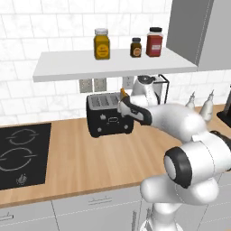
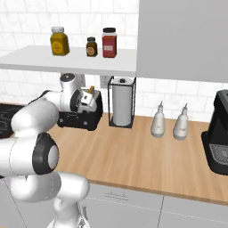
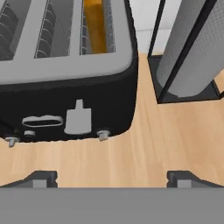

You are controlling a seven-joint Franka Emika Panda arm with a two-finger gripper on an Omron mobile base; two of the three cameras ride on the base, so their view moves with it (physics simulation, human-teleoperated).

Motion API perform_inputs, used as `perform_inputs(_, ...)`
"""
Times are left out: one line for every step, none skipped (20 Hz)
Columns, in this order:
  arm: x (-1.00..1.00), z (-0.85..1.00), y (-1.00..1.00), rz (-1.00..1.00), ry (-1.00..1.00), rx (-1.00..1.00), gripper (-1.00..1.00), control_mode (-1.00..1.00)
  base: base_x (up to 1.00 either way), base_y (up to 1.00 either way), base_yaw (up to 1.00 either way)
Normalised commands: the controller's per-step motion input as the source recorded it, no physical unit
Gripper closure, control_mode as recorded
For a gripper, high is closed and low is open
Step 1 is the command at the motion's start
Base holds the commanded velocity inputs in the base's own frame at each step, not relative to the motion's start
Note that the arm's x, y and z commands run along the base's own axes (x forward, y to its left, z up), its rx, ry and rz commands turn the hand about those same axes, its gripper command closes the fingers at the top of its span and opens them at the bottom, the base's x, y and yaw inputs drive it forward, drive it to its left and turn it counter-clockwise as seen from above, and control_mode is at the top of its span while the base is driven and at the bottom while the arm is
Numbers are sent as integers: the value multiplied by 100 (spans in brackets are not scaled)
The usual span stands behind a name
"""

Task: Start the toaster. Once the lever pops up, take the bread to the plate on the dining counter.

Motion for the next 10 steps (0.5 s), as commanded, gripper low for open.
perform_inputs(34, -28, 0, -3, 0, 0, -100, -100, 0, 0, 0)
perform_inputs(31, -24, 0, -3, 0, 0, -100, -100, 0, 0, 0)
perform_inputs(32, -21, 0, -3, 0, 0, -100, -100, 0, 0, 0)
perform_inputs(30, -18, 0, -3, 0, 0, -100, -100, 0, 0, 0)
perform_inputs(29, -15, 0, -3, 0, 0, -100, -100, 0, 0, 0)
perform_inputs(29, -15, 0, -3, 0, 0, -100, -100, 0, 0, 0)
perform_inputs(31, -16, 0, -3, 0, 0, -100, -100, 0, 0, 0)
perform_inputs(30, -16, 0, -3, 0, 0, -100, -100, 0, 0, 0)
perform_inputs(30, -18, 0, -3, 0, 0, -100, -100, 0, 0, 0)
perform_inputs(26, -18, 0, -2, 0, 0, -100, -100, 0, 0, 0)
